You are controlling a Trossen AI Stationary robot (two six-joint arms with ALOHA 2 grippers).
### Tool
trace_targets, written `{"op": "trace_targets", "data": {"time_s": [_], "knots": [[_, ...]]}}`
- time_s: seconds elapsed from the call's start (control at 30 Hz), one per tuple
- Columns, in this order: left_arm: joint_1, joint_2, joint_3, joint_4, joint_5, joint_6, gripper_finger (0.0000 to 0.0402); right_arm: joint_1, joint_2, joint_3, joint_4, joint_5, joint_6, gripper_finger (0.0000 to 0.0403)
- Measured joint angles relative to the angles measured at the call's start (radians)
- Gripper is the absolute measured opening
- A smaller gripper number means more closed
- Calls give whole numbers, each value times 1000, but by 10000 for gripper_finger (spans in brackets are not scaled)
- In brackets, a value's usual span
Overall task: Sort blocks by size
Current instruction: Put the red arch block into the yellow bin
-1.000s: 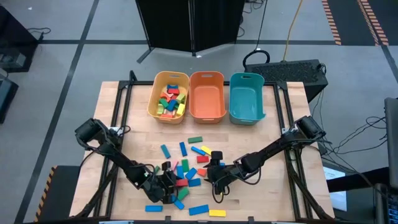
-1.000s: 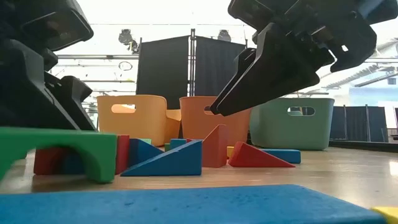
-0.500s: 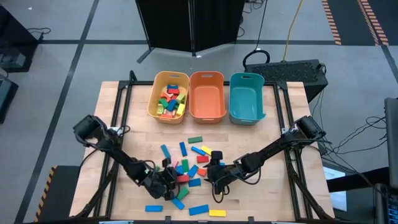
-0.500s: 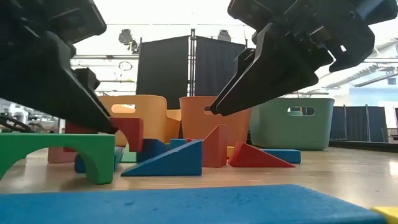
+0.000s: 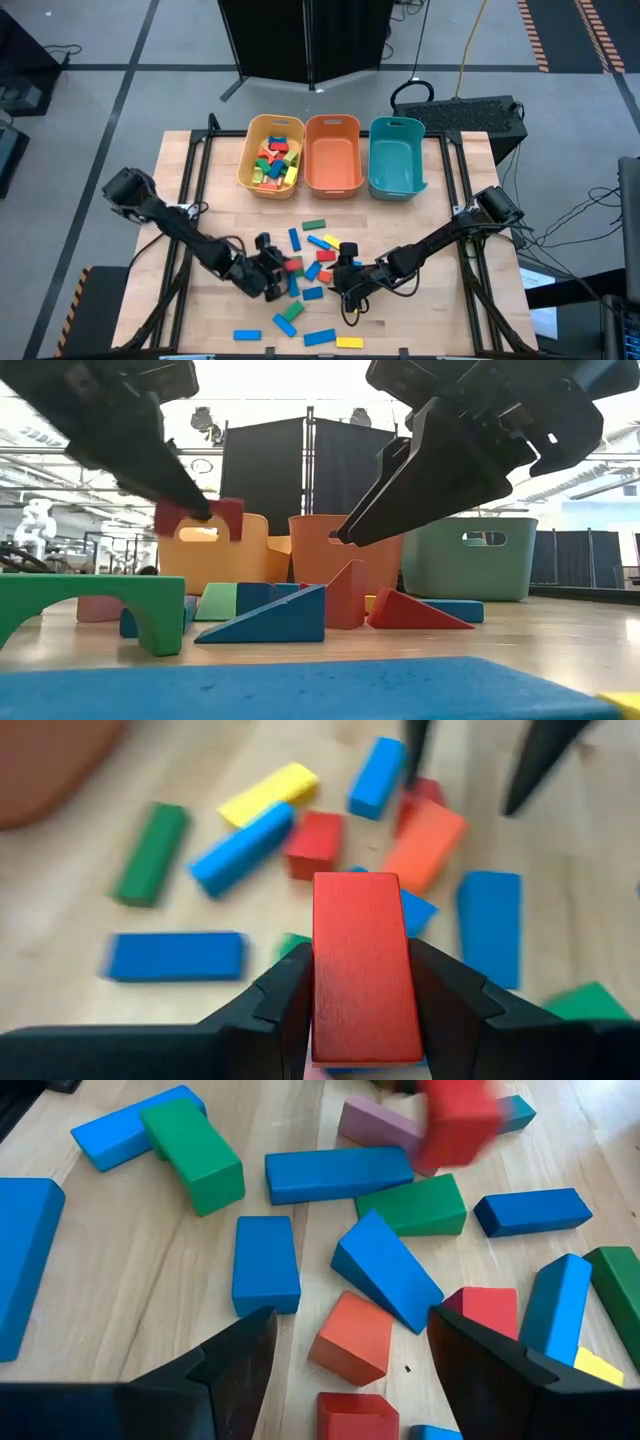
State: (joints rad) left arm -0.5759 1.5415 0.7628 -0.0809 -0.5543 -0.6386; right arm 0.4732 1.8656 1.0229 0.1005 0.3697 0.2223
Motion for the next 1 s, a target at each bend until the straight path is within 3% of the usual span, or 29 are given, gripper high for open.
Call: {"op": "trace_targets", "data": {"time_s": [0.6,1.0], "knots": [[339,-445,35,-329,49,234,139,0,0,0,0,0,-24,247],[610,-506,53,-383,96,331,139,-15,0,0,1,-1,-35,247]]}}
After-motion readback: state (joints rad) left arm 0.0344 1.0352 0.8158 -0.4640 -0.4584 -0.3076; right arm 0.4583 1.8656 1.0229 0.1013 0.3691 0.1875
